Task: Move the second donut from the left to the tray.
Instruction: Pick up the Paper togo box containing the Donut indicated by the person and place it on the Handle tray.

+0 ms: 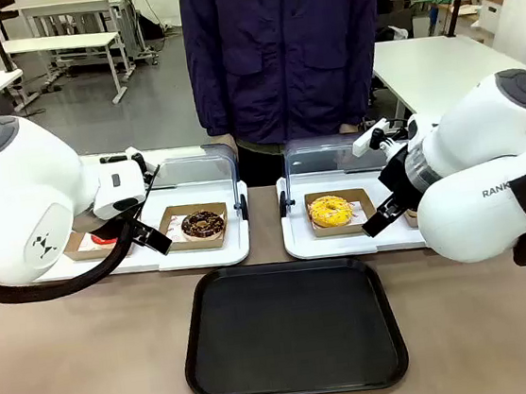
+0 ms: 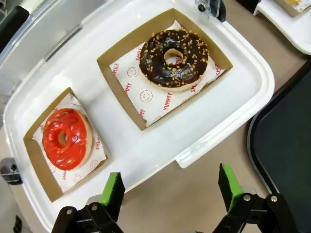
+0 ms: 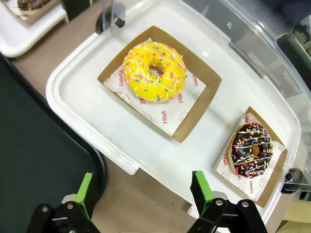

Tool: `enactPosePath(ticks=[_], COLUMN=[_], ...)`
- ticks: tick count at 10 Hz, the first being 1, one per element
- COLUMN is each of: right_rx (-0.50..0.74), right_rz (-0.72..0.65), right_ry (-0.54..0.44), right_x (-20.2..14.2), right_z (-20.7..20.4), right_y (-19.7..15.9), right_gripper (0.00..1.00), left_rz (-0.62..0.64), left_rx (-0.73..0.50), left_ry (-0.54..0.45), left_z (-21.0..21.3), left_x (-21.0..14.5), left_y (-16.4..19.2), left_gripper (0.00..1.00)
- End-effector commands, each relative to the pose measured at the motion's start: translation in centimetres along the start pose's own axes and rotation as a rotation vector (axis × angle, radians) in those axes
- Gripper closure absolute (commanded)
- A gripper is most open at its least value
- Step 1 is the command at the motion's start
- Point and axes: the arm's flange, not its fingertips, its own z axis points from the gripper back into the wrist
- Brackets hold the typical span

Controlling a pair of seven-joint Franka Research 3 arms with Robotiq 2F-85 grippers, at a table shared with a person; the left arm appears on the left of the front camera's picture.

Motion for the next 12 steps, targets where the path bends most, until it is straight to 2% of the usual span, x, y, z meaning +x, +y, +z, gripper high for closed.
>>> enactPosePath(ticks=[1,10,12], right_rx=[0.0,0.0,0.043], right_rz=[0.0,0.001,-0.031], right_ry=[0.0,0.0,-0.086], right_x=[0.0,0.0,4.5], right_z=[0.0,0.0,5.5], right_y=[0.0,0.0,-4.7], right_gripper=[0.0,0.0,0.0], left_rz=[0.0,0.0,0.048], left_rx=[0.0,0.0,-0.084], left_ry=[0.0,0.0,-0.043], left_z=[0.0,0.0,3.6], left_x=[0.0,0.0,3.7], left_y=[0.0,0.0,3.2], left_gripper=[0.0,0.0,0.0])
